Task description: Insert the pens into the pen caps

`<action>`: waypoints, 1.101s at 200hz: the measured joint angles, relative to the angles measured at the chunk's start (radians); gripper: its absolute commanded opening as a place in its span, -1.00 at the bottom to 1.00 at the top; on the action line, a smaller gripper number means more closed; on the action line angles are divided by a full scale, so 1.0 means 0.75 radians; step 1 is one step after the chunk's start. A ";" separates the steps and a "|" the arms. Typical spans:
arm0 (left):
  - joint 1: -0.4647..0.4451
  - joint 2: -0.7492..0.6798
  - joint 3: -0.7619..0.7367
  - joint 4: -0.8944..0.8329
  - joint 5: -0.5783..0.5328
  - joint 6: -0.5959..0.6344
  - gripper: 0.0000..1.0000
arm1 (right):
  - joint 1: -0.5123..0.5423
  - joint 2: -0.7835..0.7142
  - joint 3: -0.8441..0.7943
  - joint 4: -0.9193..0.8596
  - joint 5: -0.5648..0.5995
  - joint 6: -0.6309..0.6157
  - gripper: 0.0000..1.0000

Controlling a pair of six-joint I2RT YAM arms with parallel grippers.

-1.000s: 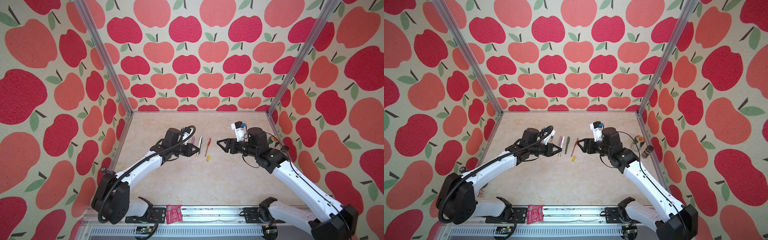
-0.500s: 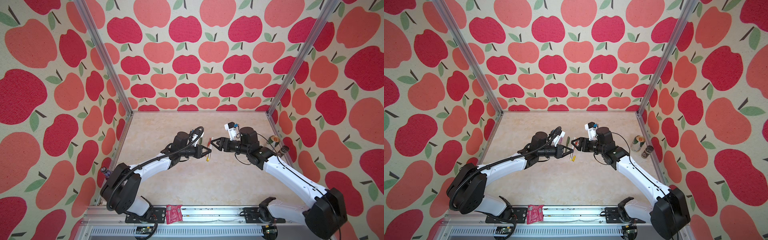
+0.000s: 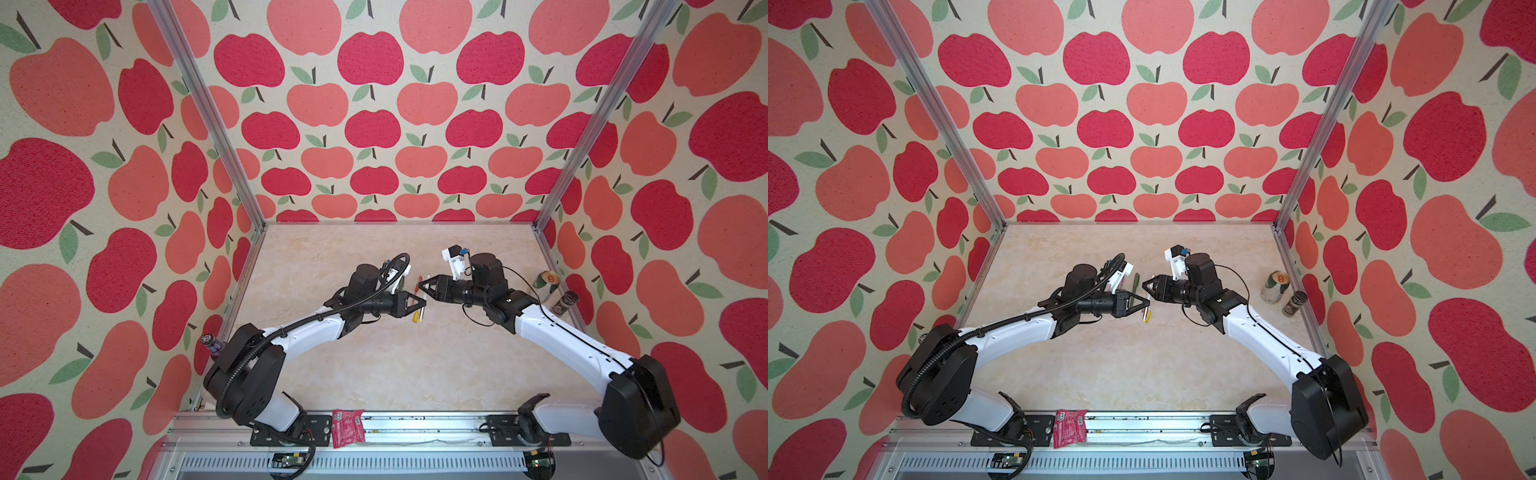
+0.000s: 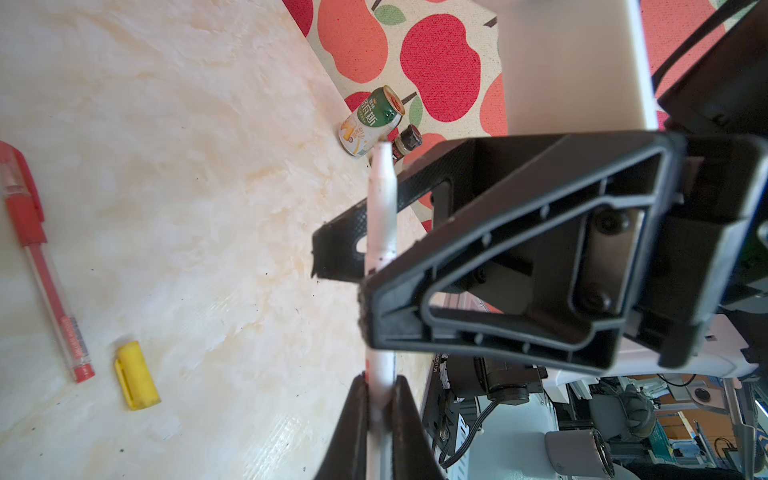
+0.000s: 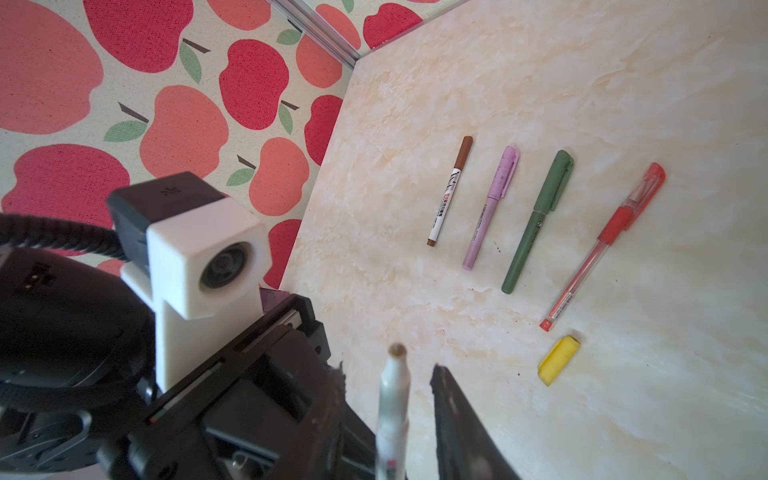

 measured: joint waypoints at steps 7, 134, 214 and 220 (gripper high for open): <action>0.000 0.002 0.000 0.000 0.000 0.000 -0.95 | 0.000 0.003 0.000 0.002 0.000 0.002 -0.50; -0.001 0.033 0.001 0.025 0.044 -0.036 -0.47 | 0.001 0.004 0.000 -0.002 0.006 0.005 -0.93; -0.001 0.052 0.004 0.025 0.062 -0.040 -0.57 | 0.010 0.003 -0.004 0.007 0.006 0.005 -0.93; -0.001 0.056 0.005 0.025 0.064 -0.040 -0.60 | 0.010 0.001 -0.009 0.008 0.006 0.005 -0.93</action>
